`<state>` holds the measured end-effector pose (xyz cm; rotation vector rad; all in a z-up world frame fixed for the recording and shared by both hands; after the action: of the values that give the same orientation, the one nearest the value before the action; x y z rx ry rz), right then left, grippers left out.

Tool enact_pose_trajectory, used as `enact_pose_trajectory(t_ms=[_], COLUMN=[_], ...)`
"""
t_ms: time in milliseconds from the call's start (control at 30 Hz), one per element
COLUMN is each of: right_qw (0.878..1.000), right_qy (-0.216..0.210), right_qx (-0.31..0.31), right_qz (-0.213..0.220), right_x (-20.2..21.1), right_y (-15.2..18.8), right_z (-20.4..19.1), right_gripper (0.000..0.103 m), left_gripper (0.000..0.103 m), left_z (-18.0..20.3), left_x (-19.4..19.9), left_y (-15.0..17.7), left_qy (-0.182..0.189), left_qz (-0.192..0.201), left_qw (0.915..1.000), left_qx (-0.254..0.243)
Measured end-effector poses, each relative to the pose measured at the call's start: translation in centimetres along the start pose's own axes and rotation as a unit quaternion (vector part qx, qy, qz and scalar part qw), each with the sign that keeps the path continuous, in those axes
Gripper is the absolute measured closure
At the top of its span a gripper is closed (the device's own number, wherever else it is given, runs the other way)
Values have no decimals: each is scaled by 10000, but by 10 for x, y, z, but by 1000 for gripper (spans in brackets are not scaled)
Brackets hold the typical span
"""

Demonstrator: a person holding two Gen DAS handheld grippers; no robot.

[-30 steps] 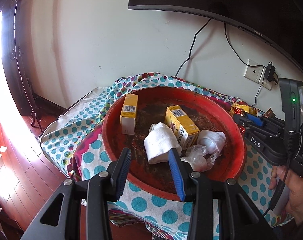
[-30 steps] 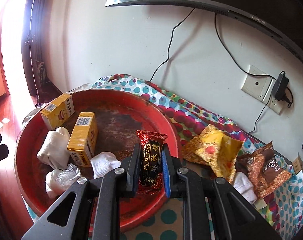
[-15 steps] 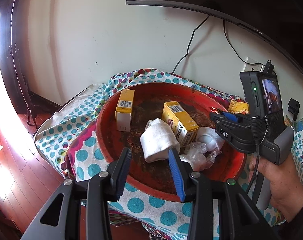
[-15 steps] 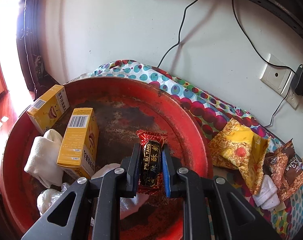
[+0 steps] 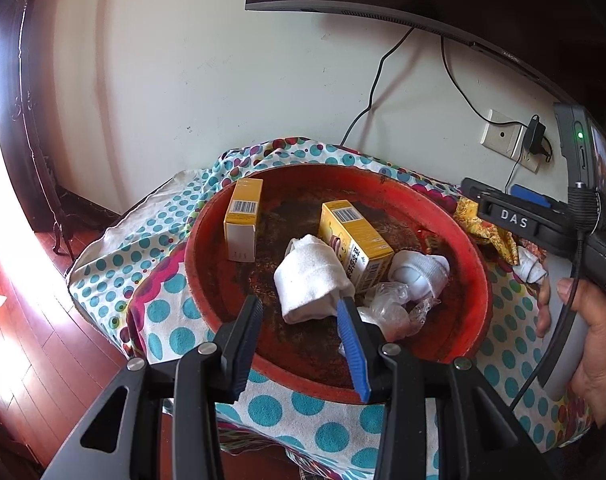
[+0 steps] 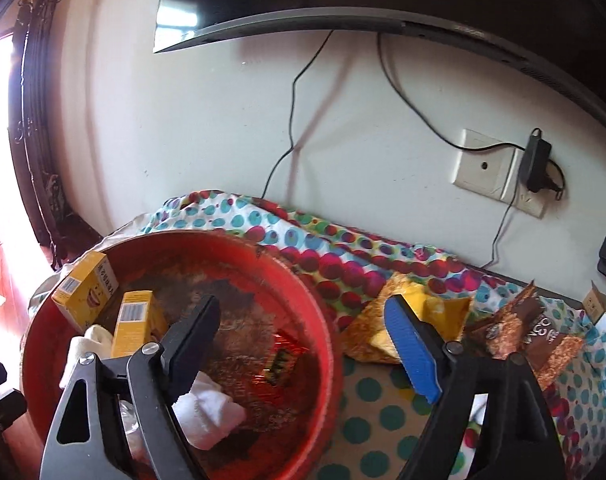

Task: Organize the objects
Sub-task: 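Move the left gripper to the yellow chip bag and grasp it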

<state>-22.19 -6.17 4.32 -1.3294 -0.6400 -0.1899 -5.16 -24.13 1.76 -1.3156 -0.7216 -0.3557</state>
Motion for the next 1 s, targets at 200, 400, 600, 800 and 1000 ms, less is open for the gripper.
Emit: enact_pose_trajectory(t_ms=[200,400,600,800,1000], right_qw=[9942,9819,9800,9779,9766], right_qy=[821,1457,1623,1500,1462], right_qx=[-615,-1062,-991,-1294,-1387], right_qz=[-333,-576,-587,-671,-756], right_x=[0,11,19,18,15], right_y=[52,104,111,116,118], right_z=[105,189,219,231,234], right_gripper=[20,20,21,21,20], left_gripper=[63,63,63,63,42], left_z=[24,63,126,197,247], left_x=[4,12,15,5,-14], left_y=[5,17,35,40,2], left_qy=[175,858,1228,1524,1469], left_qz=[82,254,326,180,368], left_qw=[9997,9952,9860,9749,9719], left_qx=[-181,-385,-1077,-1612,-1800])
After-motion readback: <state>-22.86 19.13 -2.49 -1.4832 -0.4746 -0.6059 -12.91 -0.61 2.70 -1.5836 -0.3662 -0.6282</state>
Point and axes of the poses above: each gripper's, at about its wrist camera, not at the fingertips, and x roughly against the way its jaws point, z to its right, y to its underside, the point moved 2 cm from there along -x, roughly the way its jaws point, and after that the axes turned 1 degree about -y, right-handed, at the moved point
